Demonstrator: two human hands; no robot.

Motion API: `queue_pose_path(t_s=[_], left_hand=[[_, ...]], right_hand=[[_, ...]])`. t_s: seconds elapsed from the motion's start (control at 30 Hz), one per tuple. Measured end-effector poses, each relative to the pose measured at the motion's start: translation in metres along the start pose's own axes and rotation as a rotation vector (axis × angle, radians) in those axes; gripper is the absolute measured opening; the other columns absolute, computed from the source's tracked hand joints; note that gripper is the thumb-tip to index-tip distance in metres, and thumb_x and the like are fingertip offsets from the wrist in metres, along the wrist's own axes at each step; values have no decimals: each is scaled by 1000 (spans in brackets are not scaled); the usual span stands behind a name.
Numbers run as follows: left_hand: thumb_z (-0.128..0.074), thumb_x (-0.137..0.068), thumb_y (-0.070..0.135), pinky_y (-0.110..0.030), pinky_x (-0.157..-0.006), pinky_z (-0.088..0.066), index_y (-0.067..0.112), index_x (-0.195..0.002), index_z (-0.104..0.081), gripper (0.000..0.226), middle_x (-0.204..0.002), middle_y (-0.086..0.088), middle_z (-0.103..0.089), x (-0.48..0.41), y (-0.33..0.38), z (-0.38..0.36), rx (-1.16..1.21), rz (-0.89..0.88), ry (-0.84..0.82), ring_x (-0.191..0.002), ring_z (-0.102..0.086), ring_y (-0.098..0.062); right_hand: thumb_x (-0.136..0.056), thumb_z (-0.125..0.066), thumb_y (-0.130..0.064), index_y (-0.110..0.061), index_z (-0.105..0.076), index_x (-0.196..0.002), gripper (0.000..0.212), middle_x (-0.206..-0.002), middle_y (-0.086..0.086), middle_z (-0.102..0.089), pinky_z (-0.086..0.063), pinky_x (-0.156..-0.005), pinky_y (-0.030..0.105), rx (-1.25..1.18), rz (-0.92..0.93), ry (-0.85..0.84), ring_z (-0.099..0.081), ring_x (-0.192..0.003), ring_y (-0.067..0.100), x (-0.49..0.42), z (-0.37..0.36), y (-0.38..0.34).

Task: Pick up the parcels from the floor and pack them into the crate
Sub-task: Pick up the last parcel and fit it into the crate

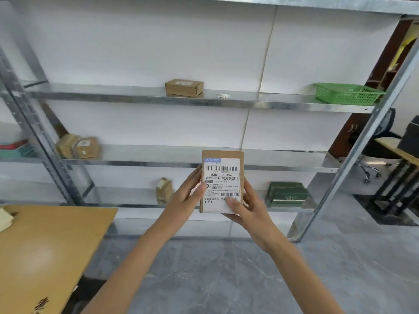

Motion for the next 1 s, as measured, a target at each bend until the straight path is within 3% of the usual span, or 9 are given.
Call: queue_pose_path(t_s=[0.13,0.3,0.37,0.5,0.6,0.77,1.0], left_hand=[[-58,-85,40,-17,-91,-47,63,-130,-32,57,-145,23,-39,41,13,12,-70,9,-35,-132,-38,3],[-62,-89,32,-15,-89,-47,41,-145,-25,67,-141,19,-45,103,26,54,-82,29,95,-127,-46,-2],[-61,-91,30,-13,-86,-46,40,-144,-27,64,-139,20,-47,131,32,77,-99,38,157,-122,-50,-2],[-60,-87,47,-12,-87,-45,44,-143,-28,64,-141,23,-44,198,41,120,-119,59,218,-120,-49,5],[-54,-87,40,-13,-86,-47,45,-141,-30,59,-144,20,-42,259,46,150,-88,90,286,-122,-48,4],[-52,-92,36,-18,-90,-47,29,-144,-34,55,-142,10,-47,371,56,199,-143,129,391,-124,-49,-4],[-49,-94,29,-20,-90,-49,24,-134,-47,41,-128,12,-59,504,74,239,-182,189,583,-113,-56,-1]], right_hand=[[-89,-63,-17,-46,-38,-137,61,-124,3,-62,-55,-89,33,-20,15,-60,-63,-108,12,23,-33,-4],[-85,-69,-30,-46,-34,-140,67,-128,1,-60,-53,-94,37,-1,5,-226,-61,-114,13,47,-95,-11],[-83,-66,-35,-46,-34,-140,66,-129,0,-59,-51,-97,38,-10,-4,-304,-60,-116,13,59,-125,-13],[-86,-53,-39,-44,-31,-139,58,-131,-10,-58,-48,-100,41,-61,-42,-448,-55,-122,12,93,-194,-10],[-89,-51,-38,-42,-29,-141,56,-131,-12,-59,-49,-99,41,-77,-73,-508,-54,-123,12,125,-248,-1],[-96,-47,-27,-36,-27,-143,52,-122,-6,-65,-51,-97,42,-93,-113,-578,-63,-112,12,192,-339,12],[-83,-57,-43,-42,-26,-142,66,-116,-9,-68,-50,-98,41,-57,-151,-656,-62,-112,12,276,-432,22]])
Point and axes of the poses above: each hand's wrist, its own x-axis away from the middle knuckle, its own z-axis out of the back of the hand, y = z × x, the point moved 8 cm from there along -x, towards the middle knuckle
